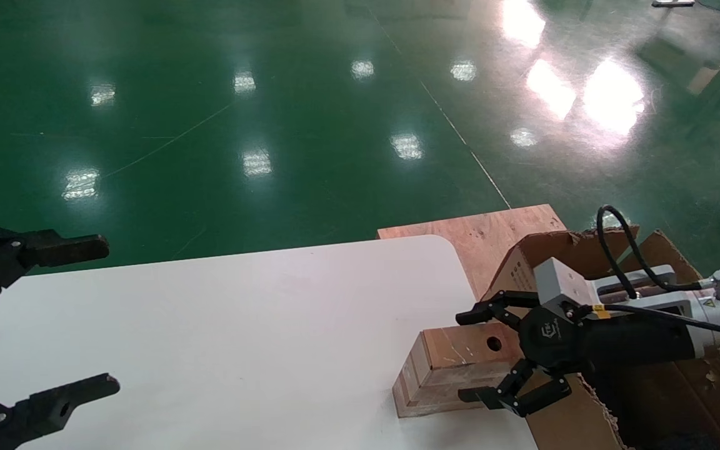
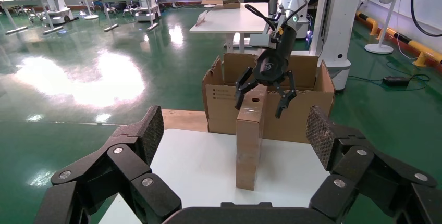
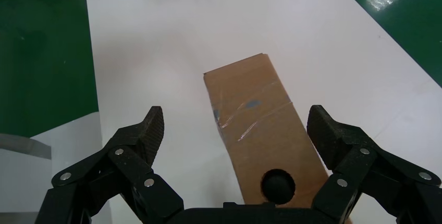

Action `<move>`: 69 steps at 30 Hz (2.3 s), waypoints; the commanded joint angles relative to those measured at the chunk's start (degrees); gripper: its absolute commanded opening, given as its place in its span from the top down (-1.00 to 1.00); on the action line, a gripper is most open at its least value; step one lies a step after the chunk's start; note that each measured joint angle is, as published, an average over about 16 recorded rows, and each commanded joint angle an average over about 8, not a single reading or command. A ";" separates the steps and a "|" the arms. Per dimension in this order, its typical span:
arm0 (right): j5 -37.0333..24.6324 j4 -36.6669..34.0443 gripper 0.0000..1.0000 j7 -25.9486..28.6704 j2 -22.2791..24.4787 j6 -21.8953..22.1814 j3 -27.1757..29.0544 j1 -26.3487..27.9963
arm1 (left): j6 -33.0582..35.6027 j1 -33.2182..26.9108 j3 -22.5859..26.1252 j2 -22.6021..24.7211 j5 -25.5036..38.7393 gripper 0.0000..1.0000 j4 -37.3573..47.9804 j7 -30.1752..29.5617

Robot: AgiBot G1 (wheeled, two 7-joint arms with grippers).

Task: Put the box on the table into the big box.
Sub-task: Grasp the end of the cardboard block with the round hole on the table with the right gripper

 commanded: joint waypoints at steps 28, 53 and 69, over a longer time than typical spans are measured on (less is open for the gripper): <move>1.87 -4.13 -1.00 -3.24 -0.28 0.17 -9.43 5.20 | -0.02 -0.01 0.04 -0.02 -0.03 -1.00 0.00 0.02; 0.33 -2.05 -1.00 -4.20 0.35 2.48 -11.39 7.34 | -0.03 -0.01 0.07 -0.03 -0.06 -1.00 0.04 0.05; 0.25 -2.13 -1.00 -4.30 0.33 2.69 -11.40 7.48 | -0.04 -0.01 0.07 -0.03 -0.07 -1.00 0.05 0.05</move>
